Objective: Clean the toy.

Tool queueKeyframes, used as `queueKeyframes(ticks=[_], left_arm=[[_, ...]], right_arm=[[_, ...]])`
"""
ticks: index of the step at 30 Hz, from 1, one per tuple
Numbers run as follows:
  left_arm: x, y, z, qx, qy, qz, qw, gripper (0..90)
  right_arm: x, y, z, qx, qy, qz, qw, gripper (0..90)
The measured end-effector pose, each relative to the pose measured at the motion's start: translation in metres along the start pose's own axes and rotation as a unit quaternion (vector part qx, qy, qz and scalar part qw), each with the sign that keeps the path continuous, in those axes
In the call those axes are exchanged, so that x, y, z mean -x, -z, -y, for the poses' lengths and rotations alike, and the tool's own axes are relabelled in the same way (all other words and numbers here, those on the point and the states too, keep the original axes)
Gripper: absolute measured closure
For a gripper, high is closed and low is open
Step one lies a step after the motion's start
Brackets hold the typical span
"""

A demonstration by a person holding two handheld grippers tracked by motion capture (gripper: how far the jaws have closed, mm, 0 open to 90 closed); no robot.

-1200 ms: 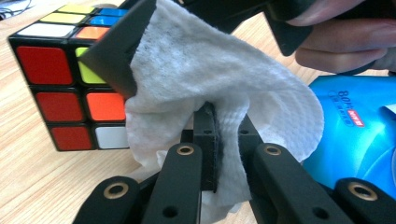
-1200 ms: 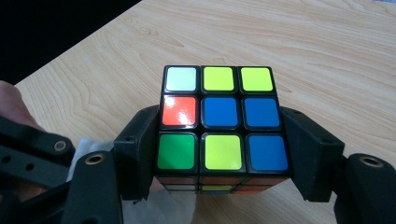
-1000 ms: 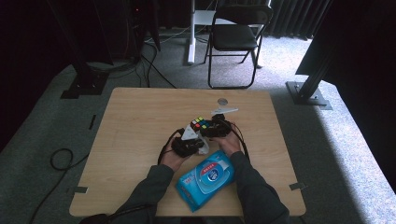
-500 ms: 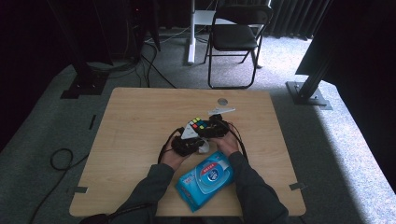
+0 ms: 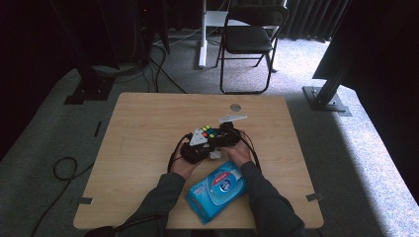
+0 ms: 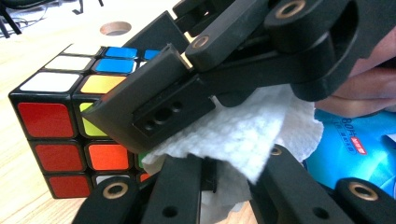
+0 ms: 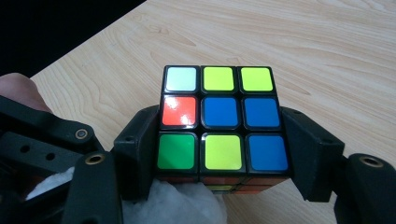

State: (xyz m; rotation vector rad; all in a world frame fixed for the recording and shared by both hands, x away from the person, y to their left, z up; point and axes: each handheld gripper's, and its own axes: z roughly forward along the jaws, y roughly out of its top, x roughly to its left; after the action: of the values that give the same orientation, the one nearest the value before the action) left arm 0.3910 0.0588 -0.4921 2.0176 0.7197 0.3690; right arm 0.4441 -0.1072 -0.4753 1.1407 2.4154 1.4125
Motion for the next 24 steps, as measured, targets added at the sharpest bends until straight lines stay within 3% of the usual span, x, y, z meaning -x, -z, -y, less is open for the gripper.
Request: queueKeyframes(ticks=[24], left_arm=[[-0.003, -0.01, 0.011, -0.021, 0.007, -0.009, 0.9997, 84.9]], right_arm=[[-0.002, 0.003, -0.002, 0.01, -0.005, 0.007, 0.9999, 34.3]])
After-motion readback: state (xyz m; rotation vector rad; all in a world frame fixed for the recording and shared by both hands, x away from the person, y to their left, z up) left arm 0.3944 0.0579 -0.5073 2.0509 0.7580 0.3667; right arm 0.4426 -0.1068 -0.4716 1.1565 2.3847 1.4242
